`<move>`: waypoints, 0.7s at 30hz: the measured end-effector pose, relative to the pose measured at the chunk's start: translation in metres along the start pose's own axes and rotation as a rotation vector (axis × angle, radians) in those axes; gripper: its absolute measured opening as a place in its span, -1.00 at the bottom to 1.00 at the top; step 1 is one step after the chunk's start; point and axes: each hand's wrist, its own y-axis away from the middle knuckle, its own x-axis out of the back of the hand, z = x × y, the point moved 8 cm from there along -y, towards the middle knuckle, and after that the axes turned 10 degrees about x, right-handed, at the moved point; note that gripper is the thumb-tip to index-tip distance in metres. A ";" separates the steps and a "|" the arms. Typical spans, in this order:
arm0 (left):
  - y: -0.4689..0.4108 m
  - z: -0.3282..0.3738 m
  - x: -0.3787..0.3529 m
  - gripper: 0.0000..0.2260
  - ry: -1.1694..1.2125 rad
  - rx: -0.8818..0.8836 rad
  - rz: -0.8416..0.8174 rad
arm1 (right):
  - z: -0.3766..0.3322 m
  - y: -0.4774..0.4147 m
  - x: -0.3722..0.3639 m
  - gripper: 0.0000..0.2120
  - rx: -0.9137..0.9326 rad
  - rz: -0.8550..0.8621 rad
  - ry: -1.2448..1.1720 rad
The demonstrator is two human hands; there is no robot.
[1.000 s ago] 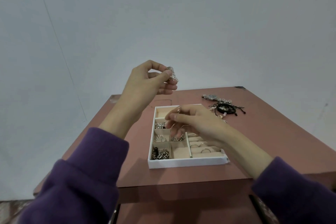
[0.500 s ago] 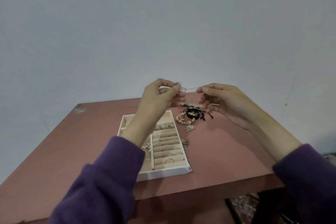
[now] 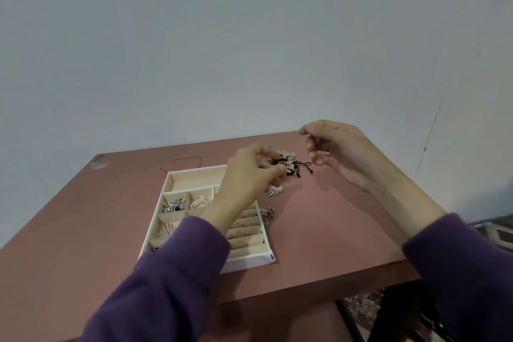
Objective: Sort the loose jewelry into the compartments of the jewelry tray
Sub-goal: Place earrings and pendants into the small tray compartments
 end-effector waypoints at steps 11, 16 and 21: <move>0.003 0.000 0.011 -0.93 -0.025 0.013 -0.028 | 0.001 -0.006 0.012 -0.87 0.052 0.205 0.027; 0.004 0.006 0.016 -0.94 -0.001 0.012 -0.043 | 0.013 -0.002 0.020 -0.87 0.004 0.289 0.096; 0.005 0.010 0.022 -0.90 -0.004 -0.010 -0.014 | 0.027 0.002 0.017 -0.90 -0.096 0.197 0.263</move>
